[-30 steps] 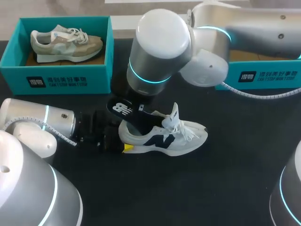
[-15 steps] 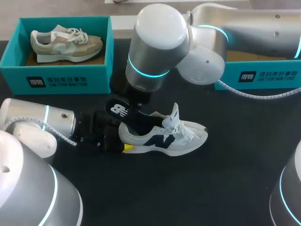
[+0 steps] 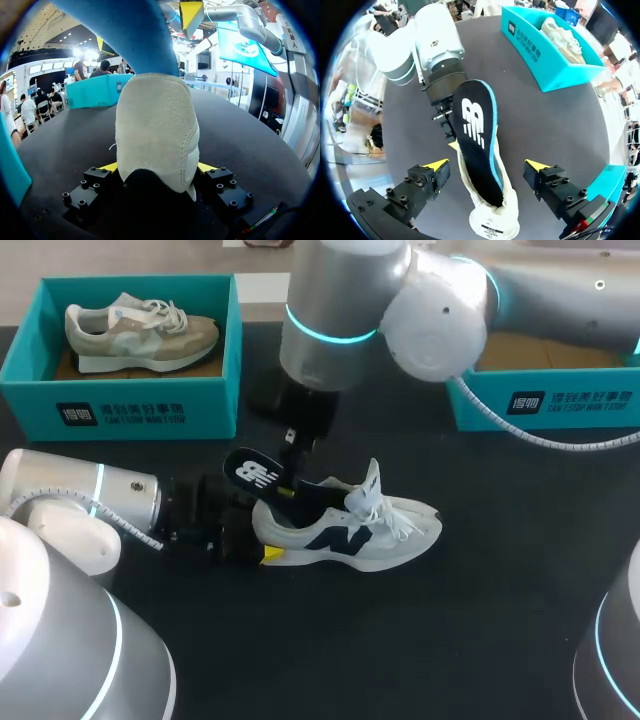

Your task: Take the shoe out of the shoebox, open the shoe tongue, remove and reinsert the insole, then place the shoe into the shoebox

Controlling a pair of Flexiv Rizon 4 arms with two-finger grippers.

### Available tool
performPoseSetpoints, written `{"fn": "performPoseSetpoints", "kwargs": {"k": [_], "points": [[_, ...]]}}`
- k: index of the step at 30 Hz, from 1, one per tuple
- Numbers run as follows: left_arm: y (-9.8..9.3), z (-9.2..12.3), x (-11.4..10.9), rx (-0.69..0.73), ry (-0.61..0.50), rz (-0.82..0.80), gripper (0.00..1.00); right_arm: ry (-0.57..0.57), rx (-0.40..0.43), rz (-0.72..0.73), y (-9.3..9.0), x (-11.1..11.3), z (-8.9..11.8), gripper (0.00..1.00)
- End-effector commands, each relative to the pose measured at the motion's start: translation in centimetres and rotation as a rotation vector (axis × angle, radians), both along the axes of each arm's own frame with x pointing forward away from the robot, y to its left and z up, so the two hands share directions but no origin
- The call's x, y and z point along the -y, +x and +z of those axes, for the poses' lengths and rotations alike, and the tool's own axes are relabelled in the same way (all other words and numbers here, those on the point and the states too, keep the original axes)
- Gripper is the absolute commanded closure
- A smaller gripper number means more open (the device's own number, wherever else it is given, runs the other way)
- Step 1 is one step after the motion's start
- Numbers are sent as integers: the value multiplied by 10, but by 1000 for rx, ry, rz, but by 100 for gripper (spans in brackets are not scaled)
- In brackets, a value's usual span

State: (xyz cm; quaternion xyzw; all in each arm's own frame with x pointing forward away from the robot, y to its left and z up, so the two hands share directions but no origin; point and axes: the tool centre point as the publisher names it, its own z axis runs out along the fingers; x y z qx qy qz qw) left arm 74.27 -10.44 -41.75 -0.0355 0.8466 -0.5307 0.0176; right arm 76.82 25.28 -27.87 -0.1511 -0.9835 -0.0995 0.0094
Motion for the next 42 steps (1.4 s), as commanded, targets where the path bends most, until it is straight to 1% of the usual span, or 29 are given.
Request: {"fn": "performPoseSetpoints", "kwargs": {"k": [1,10,11,13,14,16,17,18,20,23,26,28,29,42], "points": [[-2,-6,3,-1,2,-2,100,3,-7,1,2,0,-2,0],[-2,-6,3,-1,2,-2,100,3,-7,1,2,0,-2,0],[-2,-6,3,-1,2,-2,100,50,-34,-8,0,0,-4,0],[-2,-6,3,-1,2,-2,100,133,-46,15,-2,-2,-2,0],[-2,-6,3,-1,2,-2,100,155,-81,37,-5,-2,-2,0],[-2,-6,3,-1,2,-2,100,235,-116,73,-9,-2,-1,0],[-2,-6,3,-1,2,-2,100,281,-154,107,-12,-1,0,0],[-2,-6,3,-1,2,-2,100,305,-171,125,-13,-2,2,0],[-2,-6,3,-1,2,-2,100,314,-224,163,-16,-2,6,0],[-2,-6,3,-1,2,-2,100,343,-252,177,-17,-2,9,0],[-2,-6,3,-1,2,-2,100,352,-281,176,-14,0,7,0],[-2,-6,3,-1,2,-2,100,334,-306,157,-11,3,4,0],[-2,-6,3,-1,2,-2,100,338,-306,139,-9,6,4,0],[-2,-6,3,-1,2,-2,100,338,-306,139,-9,6,4,0]]}}
